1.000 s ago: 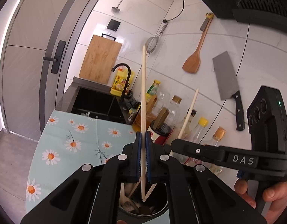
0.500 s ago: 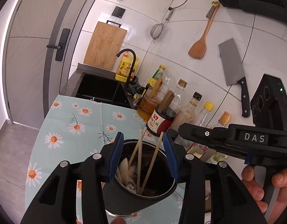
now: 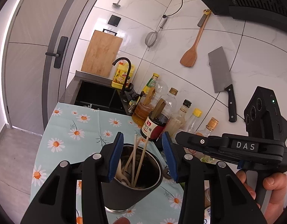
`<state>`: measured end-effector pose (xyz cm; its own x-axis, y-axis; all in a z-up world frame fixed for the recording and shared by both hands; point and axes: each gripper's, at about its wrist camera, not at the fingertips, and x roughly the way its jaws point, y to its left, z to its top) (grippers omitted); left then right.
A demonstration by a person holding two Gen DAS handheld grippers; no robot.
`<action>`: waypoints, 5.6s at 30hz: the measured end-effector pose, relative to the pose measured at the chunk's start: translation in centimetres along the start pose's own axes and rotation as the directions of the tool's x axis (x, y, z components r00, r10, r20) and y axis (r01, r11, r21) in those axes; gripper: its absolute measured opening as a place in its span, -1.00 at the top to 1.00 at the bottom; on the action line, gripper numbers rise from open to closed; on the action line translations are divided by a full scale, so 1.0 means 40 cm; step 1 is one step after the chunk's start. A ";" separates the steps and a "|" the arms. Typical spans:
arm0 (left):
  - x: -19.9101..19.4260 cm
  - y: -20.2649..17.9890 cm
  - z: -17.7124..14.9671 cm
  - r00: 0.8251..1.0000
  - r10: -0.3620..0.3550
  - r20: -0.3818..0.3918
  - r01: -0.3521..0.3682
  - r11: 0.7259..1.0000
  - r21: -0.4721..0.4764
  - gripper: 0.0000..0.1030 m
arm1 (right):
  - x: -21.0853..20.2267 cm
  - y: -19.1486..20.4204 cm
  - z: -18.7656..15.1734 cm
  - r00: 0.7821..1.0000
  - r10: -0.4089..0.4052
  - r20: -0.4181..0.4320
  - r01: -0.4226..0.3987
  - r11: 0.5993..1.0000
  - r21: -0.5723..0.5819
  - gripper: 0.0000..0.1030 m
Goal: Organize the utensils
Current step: 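Open both tools to drop the chopsticks into the black holder, then move both open tools back down to the remaining spoons, then close the right tool on the white ceramic spoon, then close the left tool on the cream cartoon-print spoon, then lift both spoons up over the black holder with both tools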
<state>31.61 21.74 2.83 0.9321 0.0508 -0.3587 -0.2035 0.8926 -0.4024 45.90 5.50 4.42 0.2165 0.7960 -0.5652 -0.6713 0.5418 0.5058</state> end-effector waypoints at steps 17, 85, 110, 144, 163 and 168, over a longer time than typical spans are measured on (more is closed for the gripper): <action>-0.221 -0.039 -0.104 0.992 0.075 -0.105 -0.069 0.996 0.064 0.14 | -0.102 0.025 -0.210 0.984 0.140 -0.113 -0.135 0.990 0.049 0.38; -0.250 0.229 -0.475 0.836 -0.193 -0.514 0.177 0.981 -0.081 0.14 | 0.025 -0.204 -0.642 0.948 -0.134 -0.288 0.243 0.890 0.386 0.73; -0.172 0.246 -0.485 0.804 -0.150 -0.575 0.155 0.987 -0.041 0.14 | -0.038 -0.124 -0.594 0.949 -0.130 -0.287 0.197 0.956 0.217 0.90; 0.004 0.165 -0.495 0.704 -0.167 -0.690 0.252 0.967 0.023 0.63 | -0.228 -0.033 -0.560 0.950 -0.214 -0.228 0.240 0.966 0.094 0.90; -0.030 0.130 -0.484 0.733 -0.109 -0.672 0.248 0.962 0.114 0.93 | -0.235 -0.053 -0.513 0.951 -0.177 -0.253 0.193 0.980 0.040 0.90; -0.057 0.109 -0.458 0.759 -0.085 -0.645 0.232 0.961 0.147 0.93 | -0.225 -0.051 -0.494 0.954 -0.161 -0.255 0.168 0.986 0.004 0.90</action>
<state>23.12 17.30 -13.54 0.5317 -0.3262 -0.7816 0.0652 0.9359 -0.3462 31.33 -8.11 -4.41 0.1341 0.6031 -0.7863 -0.6228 0.6685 0.4065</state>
